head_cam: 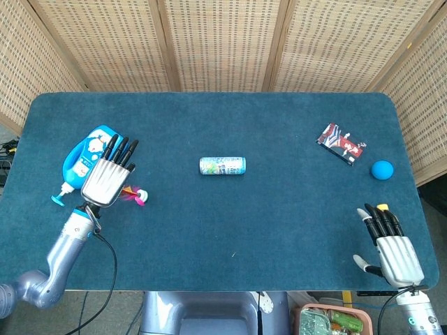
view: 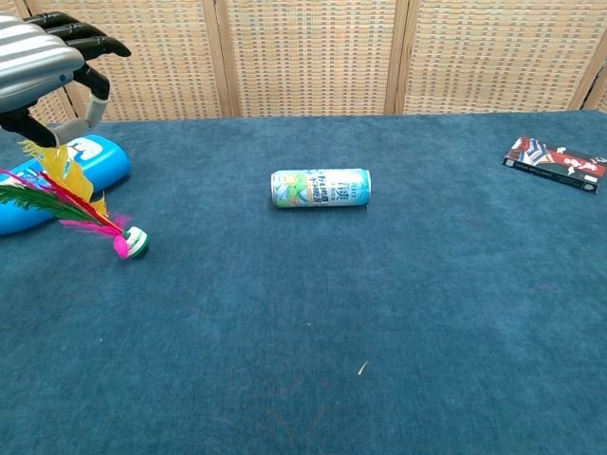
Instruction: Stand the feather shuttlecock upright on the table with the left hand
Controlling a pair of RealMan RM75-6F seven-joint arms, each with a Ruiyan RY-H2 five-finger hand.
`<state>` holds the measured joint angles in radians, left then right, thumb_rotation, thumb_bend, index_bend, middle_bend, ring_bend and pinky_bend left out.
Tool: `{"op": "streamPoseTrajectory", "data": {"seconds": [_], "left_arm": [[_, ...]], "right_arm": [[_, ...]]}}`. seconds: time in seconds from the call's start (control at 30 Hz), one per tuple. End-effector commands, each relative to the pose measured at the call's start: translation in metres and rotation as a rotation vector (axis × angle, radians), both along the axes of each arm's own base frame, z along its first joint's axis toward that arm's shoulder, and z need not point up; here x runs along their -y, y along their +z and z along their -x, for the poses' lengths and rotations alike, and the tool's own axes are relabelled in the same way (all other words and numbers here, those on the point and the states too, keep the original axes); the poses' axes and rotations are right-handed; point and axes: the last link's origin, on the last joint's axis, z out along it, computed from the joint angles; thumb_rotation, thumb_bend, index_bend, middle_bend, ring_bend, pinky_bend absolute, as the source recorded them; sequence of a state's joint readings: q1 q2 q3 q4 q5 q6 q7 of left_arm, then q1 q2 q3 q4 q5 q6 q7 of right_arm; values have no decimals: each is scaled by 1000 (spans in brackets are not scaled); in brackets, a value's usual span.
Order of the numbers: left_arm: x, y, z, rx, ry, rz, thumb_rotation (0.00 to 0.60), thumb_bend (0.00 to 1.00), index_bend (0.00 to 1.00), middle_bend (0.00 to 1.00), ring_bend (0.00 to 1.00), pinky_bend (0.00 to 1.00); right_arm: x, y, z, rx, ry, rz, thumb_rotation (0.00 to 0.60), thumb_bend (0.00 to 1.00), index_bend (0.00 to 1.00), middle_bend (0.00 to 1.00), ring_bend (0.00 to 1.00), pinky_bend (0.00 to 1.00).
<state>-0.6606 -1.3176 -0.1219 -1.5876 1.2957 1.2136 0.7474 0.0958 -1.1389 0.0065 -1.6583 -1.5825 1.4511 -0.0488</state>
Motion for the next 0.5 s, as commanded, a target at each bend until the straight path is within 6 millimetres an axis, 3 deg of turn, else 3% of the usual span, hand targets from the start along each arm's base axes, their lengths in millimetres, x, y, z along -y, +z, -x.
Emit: {"op": "streamPoseTrajectory", "data": {"seconds": [0.03,0.5], "left_arm": [[0,0,0,-1,-1,1,600,486,580,79,0,0],[-1,1,-2,17,2,-9,600,486,552,76,0,0]], "right_arm": [[0,0,0,0,-1,-1,600,185,0,0,0,16],[0,0,0,-1,-2,-2,600,185,0,0,0,16]]}}
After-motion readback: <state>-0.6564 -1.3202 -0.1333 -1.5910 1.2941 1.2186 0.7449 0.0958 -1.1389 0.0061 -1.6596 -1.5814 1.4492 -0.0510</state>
